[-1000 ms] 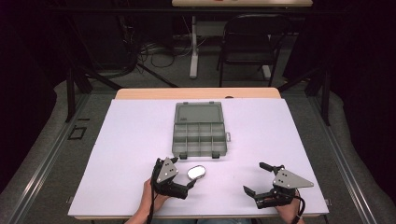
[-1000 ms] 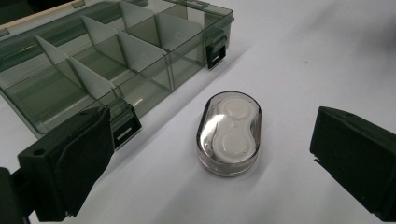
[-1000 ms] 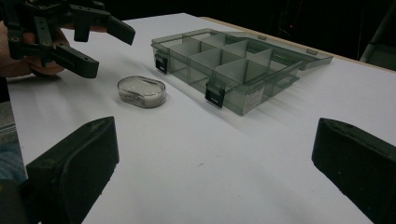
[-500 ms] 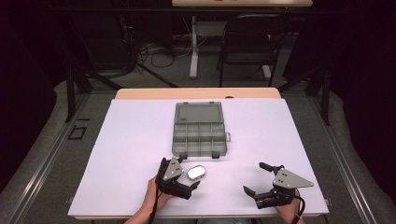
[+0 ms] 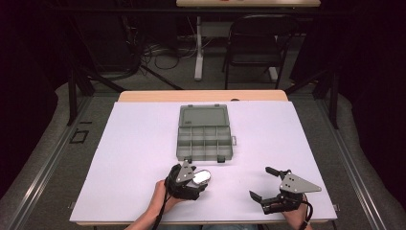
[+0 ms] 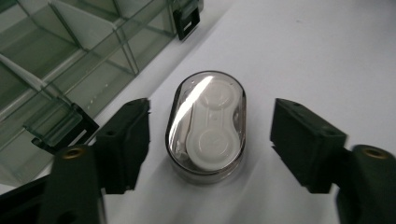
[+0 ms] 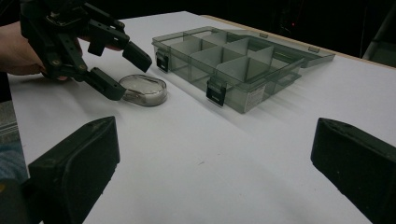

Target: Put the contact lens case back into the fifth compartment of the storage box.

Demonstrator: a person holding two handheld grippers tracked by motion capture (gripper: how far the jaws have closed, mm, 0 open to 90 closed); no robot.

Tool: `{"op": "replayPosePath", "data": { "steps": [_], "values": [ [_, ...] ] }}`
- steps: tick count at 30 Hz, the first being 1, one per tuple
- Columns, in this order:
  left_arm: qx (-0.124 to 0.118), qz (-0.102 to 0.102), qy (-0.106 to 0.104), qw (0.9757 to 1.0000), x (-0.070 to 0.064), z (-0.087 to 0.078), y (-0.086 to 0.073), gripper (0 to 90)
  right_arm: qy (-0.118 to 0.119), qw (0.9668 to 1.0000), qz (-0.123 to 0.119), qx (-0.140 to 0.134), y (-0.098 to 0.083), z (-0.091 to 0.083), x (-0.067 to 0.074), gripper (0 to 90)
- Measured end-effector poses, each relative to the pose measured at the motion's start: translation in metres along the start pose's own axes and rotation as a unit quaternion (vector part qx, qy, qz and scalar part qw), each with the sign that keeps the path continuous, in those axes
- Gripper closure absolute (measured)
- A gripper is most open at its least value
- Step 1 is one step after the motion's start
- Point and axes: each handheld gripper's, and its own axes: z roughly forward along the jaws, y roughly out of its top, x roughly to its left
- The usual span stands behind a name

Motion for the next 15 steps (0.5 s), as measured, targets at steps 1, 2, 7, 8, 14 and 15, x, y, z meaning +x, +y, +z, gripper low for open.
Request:
{"op": "replayPosePath", "data": {
  "steps": [1, 2, 7, 8, 14, 15],
  "values": [
    [0.005, -0.004, -0.001, 1.0000, 0.0003, 0.0008, -0.0002, 31.7, 0.000, 1.0000, 0.000, 0.000, -0.0001, 0.0001, 0.0001, 0.9],
    [0.005, -0.004, -0.001, 1.0000, 0.0003, 0.0008, -0.0002, 32.9, 0.001, 1.0000, 0.001, 0.001, -0.0001, 0.0001, 0.0002, 0.9],
    [0.020, -0.017, -0.013, 0.9996, 0.0041, 0.0035, -0.0023, 40.8, 0.001, 1.0000, 0.000, 0.001, -0.0001, -0.0004, -0.0002, 1.0],
    [0.019, -0.019, -0.015, 0.9995, 0.0043, 0.0046, -0.0028, 41.0, 0.001, 1.0000, 0.000, 0.001, -0.0002, -0.0004, -0.0001, 1.0],
    [0.022, -0.019, -0.016, 0.9994, 0.0046, 0.0048, -0.0028, 43.2, 0.001, 1.0000, 0.000, 0.003, -0.0002, -0.0006, -0.0003, 1.0],
    [0.023, -0.019, -0.014, 0.9995, 0.0044, 0.0050, -0.0026, 41.5, 0.001, 1.0000, 0.000, 0.003, -0.0003, -0.0005, -0.0004, 1.0]
  ]
}}
